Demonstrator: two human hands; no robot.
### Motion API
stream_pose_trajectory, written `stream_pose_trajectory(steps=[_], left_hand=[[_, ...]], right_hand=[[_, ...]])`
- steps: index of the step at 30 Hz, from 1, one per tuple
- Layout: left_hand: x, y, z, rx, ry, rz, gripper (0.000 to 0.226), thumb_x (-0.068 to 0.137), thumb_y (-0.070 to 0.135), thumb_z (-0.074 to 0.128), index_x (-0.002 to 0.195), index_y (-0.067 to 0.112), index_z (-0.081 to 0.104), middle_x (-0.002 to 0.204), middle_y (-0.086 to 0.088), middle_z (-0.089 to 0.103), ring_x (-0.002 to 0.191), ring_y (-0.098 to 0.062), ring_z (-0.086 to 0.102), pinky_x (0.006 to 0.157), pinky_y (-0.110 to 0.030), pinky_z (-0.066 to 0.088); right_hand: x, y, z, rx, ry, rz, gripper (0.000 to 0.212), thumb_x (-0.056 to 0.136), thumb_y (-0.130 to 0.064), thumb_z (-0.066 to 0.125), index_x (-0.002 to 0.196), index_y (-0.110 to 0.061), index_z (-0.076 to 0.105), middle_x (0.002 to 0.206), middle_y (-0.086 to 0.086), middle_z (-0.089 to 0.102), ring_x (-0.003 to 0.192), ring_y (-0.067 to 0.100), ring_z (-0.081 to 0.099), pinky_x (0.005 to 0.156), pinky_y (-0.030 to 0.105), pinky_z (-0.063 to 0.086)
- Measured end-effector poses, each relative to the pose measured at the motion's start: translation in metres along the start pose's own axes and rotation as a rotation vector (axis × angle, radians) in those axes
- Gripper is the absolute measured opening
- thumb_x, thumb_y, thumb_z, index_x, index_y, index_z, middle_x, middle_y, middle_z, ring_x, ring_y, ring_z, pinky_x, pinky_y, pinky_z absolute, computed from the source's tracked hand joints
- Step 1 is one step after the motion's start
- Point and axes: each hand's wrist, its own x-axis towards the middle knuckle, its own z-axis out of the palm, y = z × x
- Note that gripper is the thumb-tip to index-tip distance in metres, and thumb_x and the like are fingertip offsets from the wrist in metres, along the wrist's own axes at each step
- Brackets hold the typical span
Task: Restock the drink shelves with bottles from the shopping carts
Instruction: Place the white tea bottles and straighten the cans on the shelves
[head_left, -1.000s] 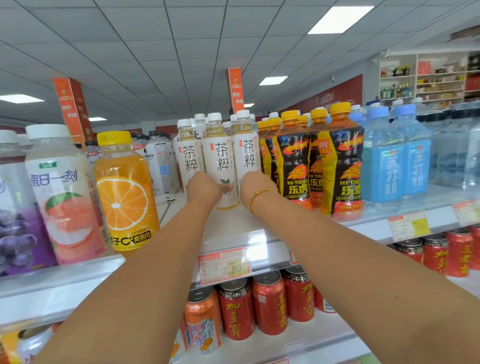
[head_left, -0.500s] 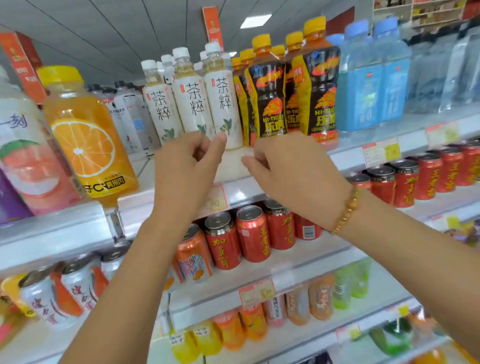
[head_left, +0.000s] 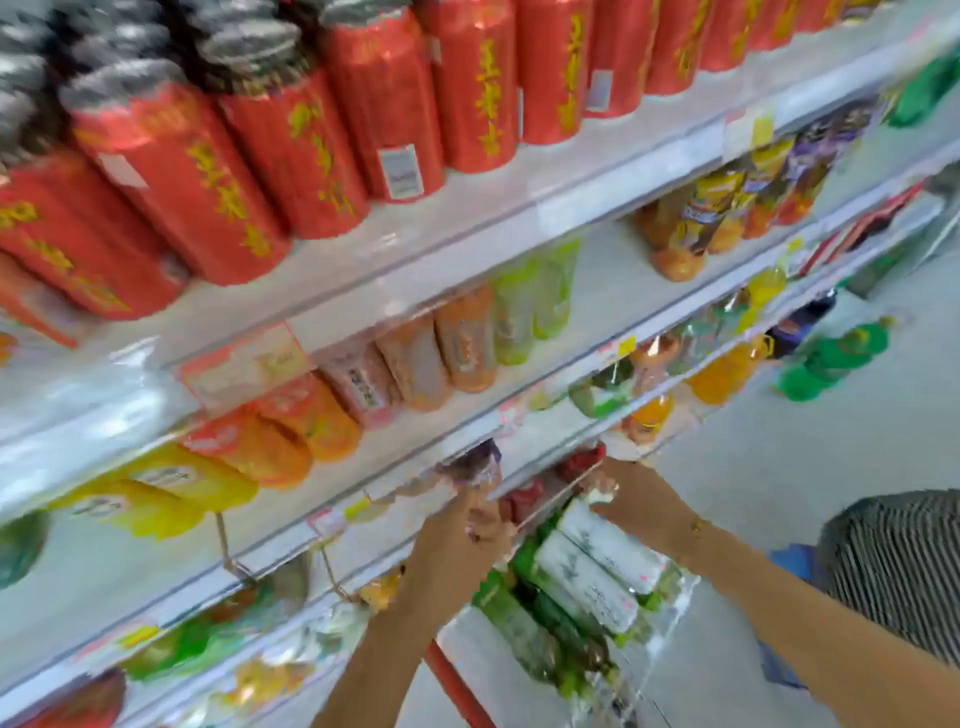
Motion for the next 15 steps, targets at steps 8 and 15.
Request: stream_pose_trajectory(steps=[8,15], left_hand=[[0.062,-0.101,0.131,0.269,-0.258,-0.047,0.035,0.086,0.022,0.065,0.12,0.016,0.056,0.124,0.0,0.055,0.116,-0.015,0.052,0.093,-0.021,0.038],[0.109,-0.108,0.201,0.443,-0.31,0.19,0.059,0.083,0.014,0.067,0.136,0.019,0.042,0.146,0.002,0.036,0.132,-0.016,0.038,0.106,-0.03,0.038]], right_hand=[[0.011,0.15,0.111,-0.006,-0.149,0.381,0.045,0.084,-0.011,0.061,0.126,-0.01,0.046,0.125,0.011,0.049,0.099,0.024,0.056,0.076,0.022,0.038],[0.01,0.209,0.146,0.052,-0.138,0.419,0.027,0.086,-0.016,0.061,0.111,-0.009,0.055,0.104,0.01,0.064,0.102,0.029,0.061,0.072,0.027,0.039]])
